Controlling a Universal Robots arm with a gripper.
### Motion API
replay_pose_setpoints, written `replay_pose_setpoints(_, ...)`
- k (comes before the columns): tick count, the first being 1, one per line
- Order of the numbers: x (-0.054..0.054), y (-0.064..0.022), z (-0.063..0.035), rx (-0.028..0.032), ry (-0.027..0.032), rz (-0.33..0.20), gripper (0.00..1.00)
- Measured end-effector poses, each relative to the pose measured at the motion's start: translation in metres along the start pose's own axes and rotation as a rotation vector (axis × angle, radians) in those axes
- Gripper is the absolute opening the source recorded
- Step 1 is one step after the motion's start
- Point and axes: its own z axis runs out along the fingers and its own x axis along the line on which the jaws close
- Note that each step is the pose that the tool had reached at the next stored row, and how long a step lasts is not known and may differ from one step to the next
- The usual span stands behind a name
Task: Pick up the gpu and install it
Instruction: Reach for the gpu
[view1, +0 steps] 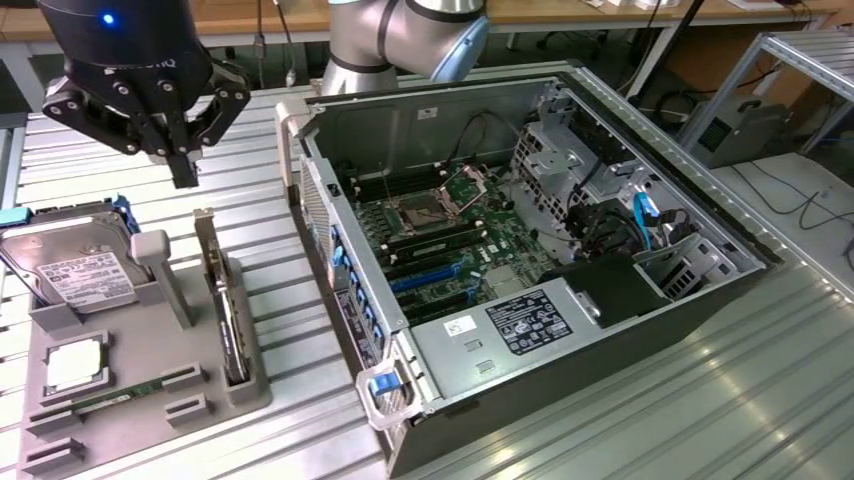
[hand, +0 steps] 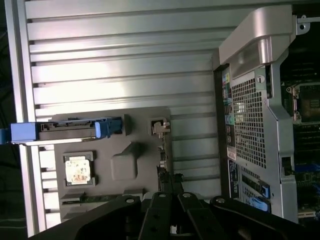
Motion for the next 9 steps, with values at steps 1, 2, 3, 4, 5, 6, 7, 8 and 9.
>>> replay_pose_setpoints(1, 0.0, -0.0016, -0.0001, 0.0, 0.0001, 0.0, 0.11)
replay_pose_setpoints(2, 0.0, -0.0047, -0.0002, 0.0, 0.0, 0.0, 0.11)
replay_pose_setpoints(3, 0.0, -0.0076, -0.0004, 0.0, 0.0001, 0.0, 0.11)
replay_pose_setpoints(4, -0.001, -0.01, -0.0004, 0.0, 0.0, 0.0, 0.11)
replay_pose_setpoints(5, -0.001, -0.0134, -0.0006, 0.0, 0.0, 0.0, 0.11)
replay_pose_setpoints(6, -0.001, -0.0155, -0.0007, -0.0001, 0.0, 0.0, 0.11)
replay_pose_setpoints(7, -0.001, -0.0184, -0.0008, -0.0001, 0.0, 0.0, 0.11)
replay_pose_setpoints(8, -0.001, -0.0236, -0.0011, 0.0, 0.0001, 0.0, 0.11)
replay_pose_setpoints(9, -0.001, -0.0277, -0.0012, 0.0, 0.0, 0.0, 0.11)
